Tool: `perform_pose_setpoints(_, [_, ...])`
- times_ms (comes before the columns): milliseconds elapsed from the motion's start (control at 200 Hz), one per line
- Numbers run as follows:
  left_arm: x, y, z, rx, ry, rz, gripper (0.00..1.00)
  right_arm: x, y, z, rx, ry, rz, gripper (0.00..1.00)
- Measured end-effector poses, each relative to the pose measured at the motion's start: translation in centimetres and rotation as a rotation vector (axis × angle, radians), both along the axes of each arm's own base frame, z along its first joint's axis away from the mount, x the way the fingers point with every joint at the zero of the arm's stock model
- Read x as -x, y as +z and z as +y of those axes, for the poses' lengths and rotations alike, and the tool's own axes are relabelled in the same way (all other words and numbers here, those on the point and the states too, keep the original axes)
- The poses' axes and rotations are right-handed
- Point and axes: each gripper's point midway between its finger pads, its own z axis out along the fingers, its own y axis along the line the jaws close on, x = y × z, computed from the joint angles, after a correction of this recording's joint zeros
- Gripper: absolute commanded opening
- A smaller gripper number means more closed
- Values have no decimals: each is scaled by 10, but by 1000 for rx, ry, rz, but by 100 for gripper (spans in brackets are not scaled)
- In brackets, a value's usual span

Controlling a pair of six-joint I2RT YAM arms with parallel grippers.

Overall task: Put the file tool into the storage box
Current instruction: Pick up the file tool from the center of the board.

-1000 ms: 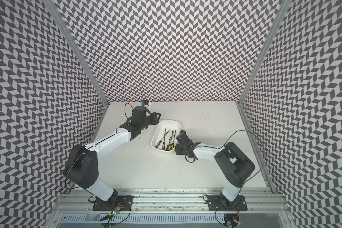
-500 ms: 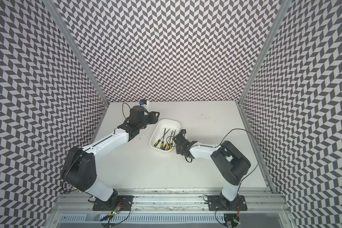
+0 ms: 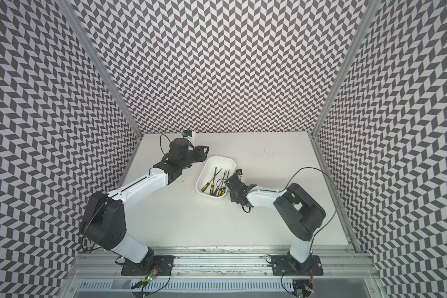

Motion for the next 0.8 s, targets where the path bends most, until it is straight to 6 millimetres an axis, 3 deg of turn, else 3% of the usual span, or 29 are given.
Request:
perform_pose_setpoints(115, [3, -3, -4, 41, -35, 8, 45, -1, 29, -5, -42, -11, -43, 10])
perform_pose_setpoints(300, [10, -11, -11, 89, -88, 26, 47, -10, 140, -2, -277, -2, -283, 11])
perform_pose_setpoints(381, [15, -14, -16, 122, -124, 30, 48, -7, 170, 1, -382, 29, -358, 11])
perform_pose_setpoints(456, [22, -15, -23, 162, -169, 32, 48, -4, 175, 6, -449, 68, -366, 11])
perform_pose_setpoints(566, [32, -12, -36, 233, -245, 19, 48, 1, 160, 18, -499, 135, -305, 11])
perform_pose_setpoints(801, [56, 11, -69, 323, -405, -39, 49, 5, 154, 39, -568, 236, -244, 11])
